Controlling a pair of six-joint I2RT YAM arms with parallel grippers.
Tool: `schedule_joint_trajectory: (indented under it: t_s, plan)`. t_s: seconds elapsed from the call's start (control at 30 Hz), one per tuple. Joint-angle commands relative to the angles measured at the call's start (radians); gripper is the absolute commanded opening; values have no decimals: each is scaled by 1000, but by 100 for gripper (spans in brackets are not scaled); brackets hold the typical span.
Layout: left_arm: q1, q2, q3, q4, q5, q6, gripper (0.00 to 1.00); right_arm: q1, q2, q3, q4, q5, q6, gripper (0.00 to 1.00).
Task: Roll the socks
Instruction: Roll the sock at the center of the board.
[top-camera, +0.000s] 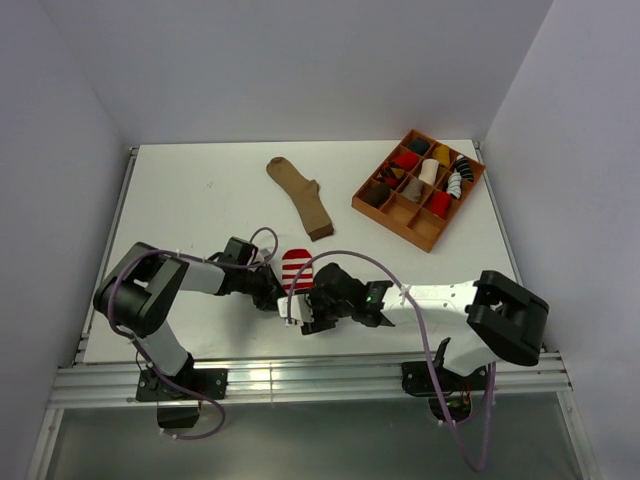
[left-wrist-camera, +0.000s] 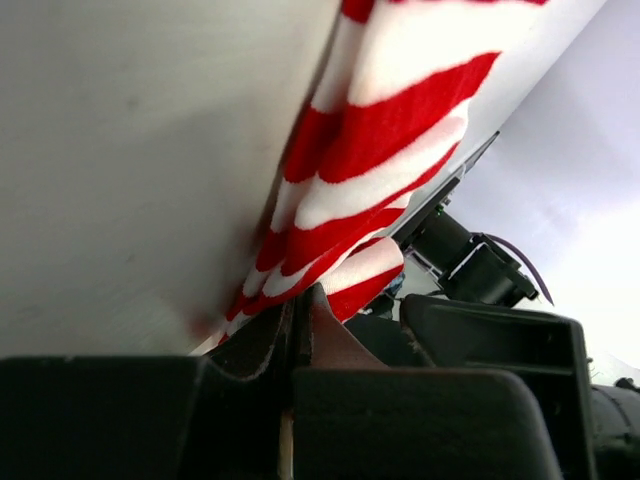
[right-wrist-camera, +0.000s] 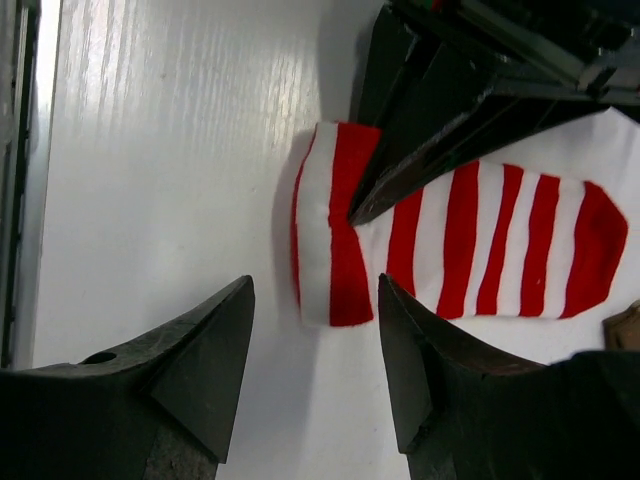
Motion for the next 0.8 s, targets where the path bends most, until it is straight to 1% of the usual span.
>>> schedule_joint_trajectory:
  t_s: [0.0,0.1,0.13,0.27,0.3,0.33,0.43,0.7,0.77]
  plan:
    - [8,46,-41,-156,-122,64,0,39,39,0,160,98,-40,59]
    - [14,52,-46,-145,-109,67,0,61,67,1,171,115,-49,58]
    - [17,54,-47,-145,-105,70,0,65,68,0,174,116,-50,55]
    - [34,56,-46,-145,-94,87,0,84,97,12,160,119,-41,54]
    - [37,56,-46,-140,-88,88,0,84,107,18,156,124,-40,52]
    - [40,59,-46,-142,-85,90,0,85,122,26,151,125,-35,47]
    - [45,59,-44,-142,-79,92,1,87,137,32,136,118,-24,41]
    - [48,69,-43,-133,-69,95,2,85,165,35,143,138,11,33]
    - [49,66,-46,-125,-69,96,3,82,167,40,122,116,23,27]
